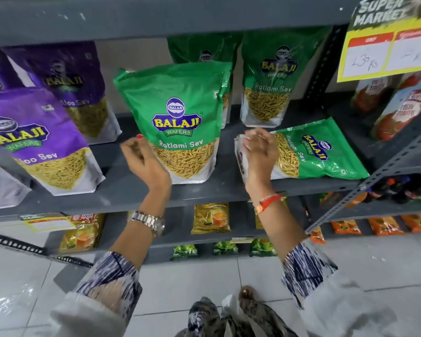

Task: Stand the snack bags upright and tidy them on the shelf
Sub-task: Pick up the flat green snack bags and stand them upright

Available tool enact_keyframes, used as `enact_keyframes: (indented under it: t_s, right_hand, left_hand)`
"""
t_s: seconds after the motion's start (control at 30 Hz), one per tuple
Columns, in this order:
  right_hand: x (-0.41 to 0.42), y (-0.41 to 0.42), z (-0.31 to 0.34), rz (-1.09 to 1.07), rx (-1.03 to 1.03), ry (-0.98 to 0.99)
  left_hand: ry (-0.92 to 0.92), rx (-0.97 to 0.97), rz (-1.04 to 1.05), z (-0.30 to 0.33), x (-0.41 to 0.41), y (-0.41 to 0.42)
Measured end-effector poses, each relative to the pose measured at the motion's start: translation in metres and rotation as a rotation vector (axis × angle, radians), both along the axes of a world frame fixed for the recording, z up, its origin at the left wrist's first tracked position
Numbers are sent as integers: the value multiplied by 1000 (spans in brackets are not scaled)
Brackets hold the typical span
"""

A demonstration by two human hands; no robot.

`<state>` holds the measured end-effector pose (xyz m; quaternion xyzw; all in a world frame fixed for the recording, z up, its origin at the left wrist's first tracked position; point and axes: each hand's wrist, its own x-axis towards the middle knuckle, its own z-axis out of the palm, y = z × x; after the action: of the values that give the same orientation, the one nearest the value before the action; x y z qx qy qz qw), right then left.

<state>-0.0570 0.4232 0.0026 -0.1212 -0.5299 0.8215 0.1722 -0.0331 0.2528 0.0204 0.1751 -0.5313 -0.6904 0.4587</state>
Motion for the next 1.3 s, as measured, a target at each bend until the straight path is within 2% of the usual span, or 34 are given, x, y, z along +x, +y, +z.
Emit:
enact_keyframes:
  t_s: [0.07,0.13,0.23,0.33,0.4,0.47,0.57,0.67,0.73,0.8,0.97,1.13,1.2,1.3]
  right_hand:
    - [12,24,-8,-203,-89,-91]
    - [21,45,-21,-390,-84,-221]
    - [23,67,-37,-435,-153,-441]
    - [18,81,-45,-299,-289,-593]
    - [19,86,-43,-246,-343,-594]
    - [22,88,-42,-255,-359,-588]
    - [21,97,-46,-285,-367,-565]
    - [19,105,-50,-306,-415,-537]
    - [19,108,-50,-313,-396,-531]
    - [20,111,-49,-315,-357,-536]
    - [31,125,-50,-276,-257,-523]
    - [41,136,-54,-311,-165,-511]
    - [47,137,-55,-344,-132,-473]
    - [61,138,-42,-404,-92,-404]
  left_hand:
    - [49,-140,-117,1,12,35]
    - [71,-394,-301,-5,16,65]
    - [52,-790,-623,-4,-3,103]
    - [-147,-878,-843,1,-48,141]
    - [-375,-921,-890,-1,-85,162]
    - [-620,-1074,-909,-5,-120,174]
    - [-782,-1209,-1083,-12,-159,183]
    - [-833,-1097,-1339,-16,-174,189]
    - [-859,-966,-1402,-19,-179,190]
    - [-867,-874,-1392,-22,-182,189]
    - [-869,-860,-1319,-33,-162,184]
    - [-833,-326,-1367,-34,-127,171]
    - [-845,-214,-1347,-33,-115,167]
    - [-772,-145,-1306,-31,-93,160]
